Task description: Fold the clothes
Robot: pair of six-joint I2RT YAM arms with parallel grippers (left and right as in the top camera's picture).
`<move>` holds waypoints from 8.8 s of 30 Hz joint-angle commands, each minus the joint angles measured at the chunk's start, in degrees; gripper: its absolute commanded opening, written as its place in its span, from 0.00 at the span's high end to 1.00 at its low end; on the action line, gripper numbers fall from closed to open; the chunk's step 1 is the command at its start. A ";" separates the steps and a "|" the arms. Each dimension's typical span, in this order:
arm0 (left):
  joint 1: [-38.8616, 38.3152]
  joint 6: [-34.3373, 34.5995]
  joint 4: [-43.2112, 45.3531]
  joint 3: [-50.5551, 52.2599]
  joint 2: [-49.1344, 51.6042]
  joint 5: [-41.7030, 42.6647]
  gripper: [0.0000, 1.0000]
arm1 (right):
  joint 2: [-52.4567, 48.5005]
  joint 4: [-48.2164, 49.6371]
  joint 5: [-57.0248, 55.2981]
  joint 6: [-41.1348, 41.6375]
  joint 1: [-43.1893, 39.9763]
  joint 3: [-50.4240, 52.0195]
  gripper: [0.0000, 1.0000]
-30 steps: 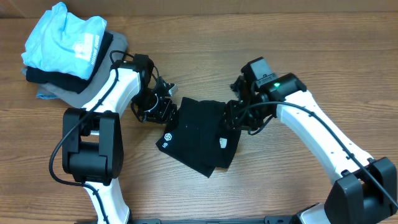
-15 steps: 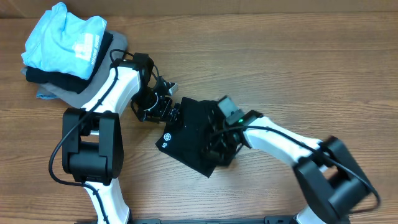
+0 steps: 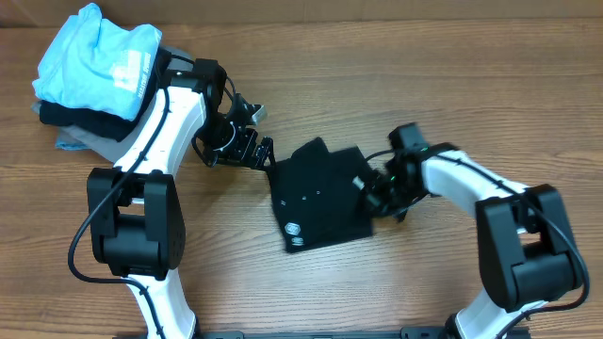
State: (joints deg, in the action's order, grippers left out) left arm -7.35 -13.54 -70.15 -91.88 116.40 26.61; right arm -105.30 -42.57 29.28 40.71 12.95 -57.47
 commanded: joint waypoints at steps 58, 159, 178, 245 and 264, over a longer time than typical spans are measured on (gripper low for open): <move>-9.79 -14.64 6.73 8.24 0.17 18.45 0.43 | 0.94 -22.23 4.66 -34.16 -17.49 -13.77 0.70; -13.29 11.63 23.43 5.62 8.72 10.99 0.00 | 0.81 -9.31 -3.80 -22.40 -6.58 -2.58 0.56; -22.86 23.37 34.21 5.62 19.58 20.39 0.16 | 0.81 -9.09 -3.80 -22.43 -6.58 -2.58 0.56; 31.28 51.69 25.38 -37.92 16.04 -2.82 0.76 | 18.08 -28.26 -3.78 -22.47 -8.41 -14.93 0.63; 32.28 35.76 4.22 -38.10 -1.25 -20.44 0.10 | 18.08 -25.83 -3.76 -22.45 -8.41 -14.93 0.62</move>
State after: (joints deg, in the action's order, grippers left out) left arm 24.88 25.67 -66.39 -129.27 119.00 11.31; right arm -87.55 -68.77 25.47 18.02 4.73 -71.59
